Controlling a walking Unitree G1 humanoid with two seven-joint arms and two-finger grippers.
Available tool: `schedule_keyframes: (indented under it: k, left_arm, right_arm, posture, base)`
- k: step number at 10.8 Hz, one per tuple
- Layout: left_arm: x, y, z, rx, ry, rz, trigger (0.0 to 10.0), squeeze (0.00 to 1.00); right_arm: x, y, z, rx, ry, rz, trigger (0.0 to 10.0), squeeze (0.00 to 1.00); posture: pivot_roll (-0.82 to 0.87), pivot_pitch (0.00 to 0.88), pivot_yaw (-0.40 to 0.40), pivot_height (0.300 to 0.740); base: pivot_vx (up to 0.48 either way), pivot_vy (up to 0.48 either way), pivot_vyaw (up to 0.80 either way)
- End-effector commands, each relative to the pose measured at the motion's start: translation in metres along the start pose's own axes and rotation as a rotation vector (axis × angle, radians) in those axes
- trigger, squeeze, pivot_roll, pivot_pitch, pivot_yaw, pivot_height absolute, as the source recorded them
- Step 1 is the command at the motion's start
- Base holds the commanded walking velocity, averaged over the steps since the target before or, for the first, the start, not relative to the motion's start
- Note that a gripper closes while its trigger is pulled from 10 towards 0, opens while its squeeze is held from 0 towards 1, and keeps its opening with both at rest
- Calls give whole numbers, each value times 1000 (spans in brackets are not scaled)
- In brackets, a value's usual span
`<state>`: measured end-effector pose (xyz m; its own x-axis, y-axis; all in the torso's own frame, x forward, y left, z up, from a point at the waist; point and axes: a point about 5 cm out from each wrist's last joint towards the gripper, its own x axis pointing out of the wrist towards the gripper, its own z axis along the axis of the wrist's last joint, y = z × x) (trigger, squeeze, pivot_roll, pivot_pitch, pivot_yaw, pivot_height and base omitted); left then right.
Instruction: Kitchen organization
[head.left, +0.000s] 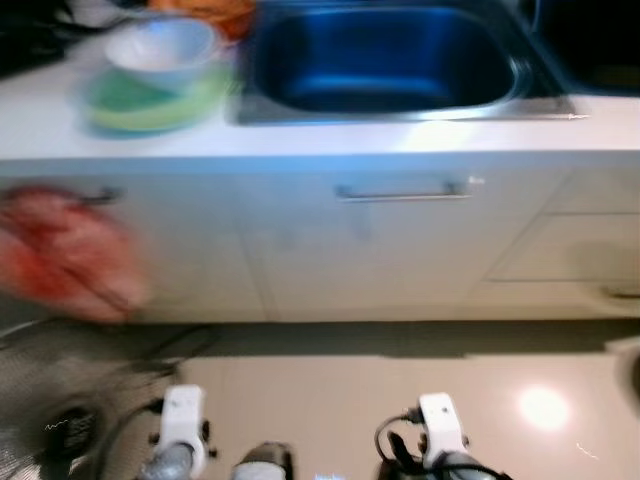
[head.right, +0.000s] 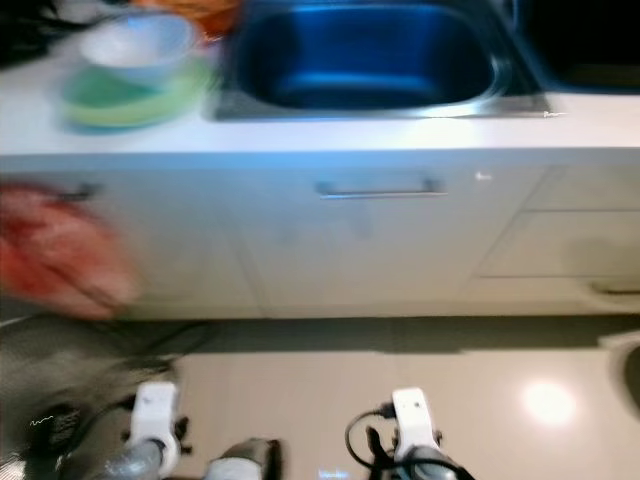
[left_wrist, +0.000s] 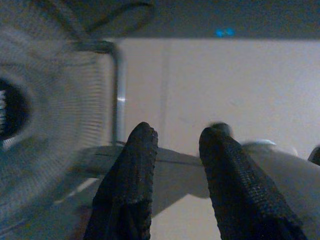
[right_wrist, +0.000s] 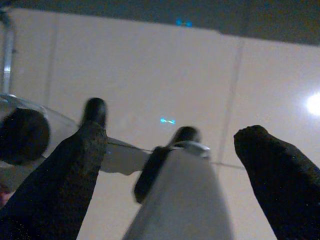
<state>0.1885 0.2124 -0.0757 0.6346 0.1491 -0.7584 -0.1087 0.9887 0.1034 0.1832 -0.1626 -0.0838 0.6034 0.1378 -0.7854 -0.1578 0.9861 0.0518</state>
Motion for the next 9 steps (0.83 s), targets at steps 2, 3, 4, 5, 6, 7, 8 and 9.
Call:
schedule_keyframes:
  k: [2, 3, 4, 5, 6, 7, 8, 9]
  left_arm:
    - [-2, -7, -10, -2, 29, -19, 10000, 0]
    - [-2, -7, -9, -6, 24, -22, 10000, 0]
    - [-2, -8, -6, -21, 6, -29, 10000, 0]
    - [-1, -7, -5, -19, 0, -22, 10000, 0]
    - [-1, -7, -5, -13, 5, -15, 10000, 0]
    - [-1, -7, -5, -9, 6, -15, 10000, 0]
    - [-1, -7, -5, 2, 13, -15, 10000, 0]
    - [-1, -7, -5, 3, 15, -16, 10000, 0]
  right_arm:
    - [-4, -6, -14, 12, 35, -17, 10000, 0]
    - [-4, -6, -14, 12, 35, -16, 10000, 0]
    - [-4, -6, -13, 14, 30, -11, 10000, 0]
    - [-4, -5, -13, 16, 27, -9, 10000, 0]
    - [-4, -5, -13, 16, 26, -8, 10000, 0]
    - [-4, -5, -12, 17, 25, -7, 10000, 0]
    - [-4, -4, -12, 13, 24, -5, 10000, 0]
    - [-4, -4, -12, 11, 24, -5, 10000, 0]
  posture:
    - [98, 197, 61, 740]
    - [98, 198, 62, 740]
    - [99, 198, 61, 740]
    - [99, 198, 62, 740]
    - [99, 197, 62, 740]
    - [99, 196, 63, 740]
    - [100, 192, 64, 740]
    - [100, 189, 63, 740]
  base:
    - [0, 0, 0]
    - [0, 0, 0]
    - [0, 0, 0]
    - [0, 0, 0]
    - [0, 0, 0]
    - [0, 0, 0]
    - [0, 0, 0]
    - [0, 0, 0]
